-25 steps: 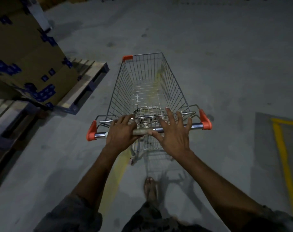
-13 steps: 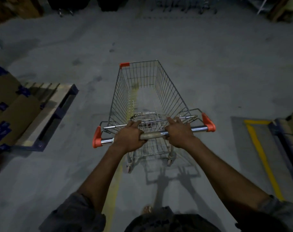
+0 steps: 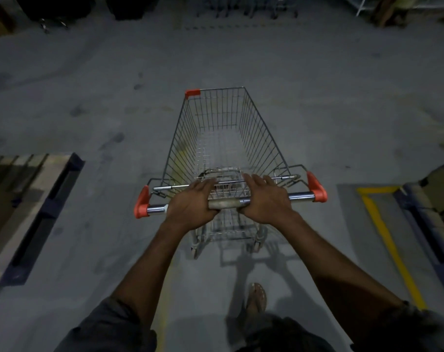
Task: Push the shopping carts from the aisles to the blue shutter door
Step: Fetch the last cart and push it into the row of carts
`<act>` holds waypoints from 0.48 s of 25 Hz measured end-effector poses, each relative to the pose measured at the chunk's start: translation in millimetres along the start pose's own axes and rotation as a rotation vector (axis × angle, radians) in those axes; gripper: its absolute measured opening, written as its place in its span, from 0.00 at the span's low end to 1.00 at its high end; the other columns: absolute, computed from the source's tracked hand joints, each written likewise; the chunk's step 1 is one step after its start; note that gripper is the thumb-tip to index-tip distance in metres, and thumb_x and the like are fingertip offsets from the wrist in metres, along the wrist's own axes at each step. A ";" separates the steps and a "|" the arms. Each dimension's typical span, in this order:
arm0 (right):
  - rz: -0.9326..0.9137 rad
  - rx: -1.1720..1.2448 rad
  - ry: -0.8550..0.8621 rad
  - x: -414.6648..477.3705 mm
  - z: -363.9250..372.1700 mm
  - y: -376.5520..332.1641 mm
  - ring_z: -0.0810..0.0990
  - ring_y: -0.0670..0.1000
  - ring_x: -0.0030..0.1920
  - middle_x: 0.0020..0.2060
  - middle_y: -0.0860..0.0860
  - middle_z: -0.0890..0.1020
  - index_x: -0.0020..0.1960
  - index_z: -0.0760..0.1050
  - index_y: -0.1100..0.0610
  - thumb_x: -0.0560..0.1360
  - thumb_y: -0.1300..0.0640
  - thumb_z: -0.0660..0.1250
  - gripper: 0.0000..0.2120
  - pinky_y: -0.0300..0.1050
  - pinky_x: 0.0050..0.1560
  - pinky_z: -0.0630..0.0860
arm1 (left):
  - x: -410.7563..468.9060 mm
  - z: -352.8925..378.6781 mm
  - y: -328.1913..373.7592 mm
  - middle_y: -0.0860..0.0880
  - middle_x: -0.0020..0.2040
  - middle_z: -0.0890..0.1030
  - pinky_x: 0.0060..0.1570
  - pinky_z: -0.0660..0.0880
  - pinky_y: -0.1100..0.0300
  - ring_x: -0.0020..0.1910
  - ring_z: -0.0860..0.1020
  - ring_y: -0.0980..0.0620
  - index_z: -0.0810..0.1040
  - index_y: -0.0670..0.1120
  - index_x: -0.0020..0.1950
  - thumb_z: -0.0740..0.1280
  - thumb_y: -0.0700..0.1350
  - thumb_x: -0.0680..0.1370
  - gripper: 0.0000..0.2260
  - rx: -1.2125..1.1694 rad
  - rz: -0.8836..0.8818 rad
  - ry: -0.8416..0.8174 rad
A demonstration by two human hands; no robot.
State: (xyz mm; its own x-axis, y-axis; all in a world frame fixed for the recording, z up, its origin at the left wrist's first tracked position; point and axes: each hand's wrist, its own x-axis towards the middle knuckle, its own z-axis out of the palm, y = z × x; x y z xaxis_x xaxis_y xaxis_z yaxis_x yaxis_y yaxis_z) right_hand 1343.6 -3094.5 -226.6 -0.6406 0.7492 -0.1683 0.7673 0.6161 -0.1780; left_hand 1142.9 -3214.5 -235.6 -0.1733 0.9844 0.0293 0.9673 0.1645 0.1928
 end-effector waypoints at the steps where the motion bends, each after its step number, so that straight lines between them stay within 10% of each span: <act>1: 0.021 -0.007 -0.004 16.0 -3.9 5.5 0.61 0.61 0.79 0.80 0.52 0.63 0.83 0.54 0.50 0.71 0.33 0.68 0.47 0.59 0.74 0.66 | 19.4 -1.3 -0.9 0.49 0.73 0.75 0.59 0.78 0.47 0.71 0.74 0.44 0.67 0.50 0.78 0.63 0.66 0.70 0.38 -0.008 -0.009 -0.014; 12: 0.095 -0.035 0.034 174.9 -46.4 76.6 0.66 0.60 0.73 0.73 0.54 0.71 0.79 0.64 0.51 0.71 0.48 0.70 0.37 0.55 0.65 0.74 | 220.3 1.1 -15.8 0.53 0.75 0.73 0.65 0.74 0.52 0.73 0.72 0.50 0.72 0.52 0.76 0.73 0.58 0.70 0.35 0.025 0.009 -0.030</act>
State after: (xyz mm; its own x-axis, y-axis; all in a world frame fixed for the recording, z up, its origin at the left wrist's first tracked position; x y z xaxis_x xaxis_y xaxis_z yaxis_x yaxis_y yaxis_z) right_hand 1291.8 -2905.0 -224.7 -0.5644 0.8118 -0.1497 0.8252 0.5500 -0.1283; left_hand 1089.7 -3000.1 -233.3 -0.1597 0.9872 0.0016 0.9732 0.1571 0.1680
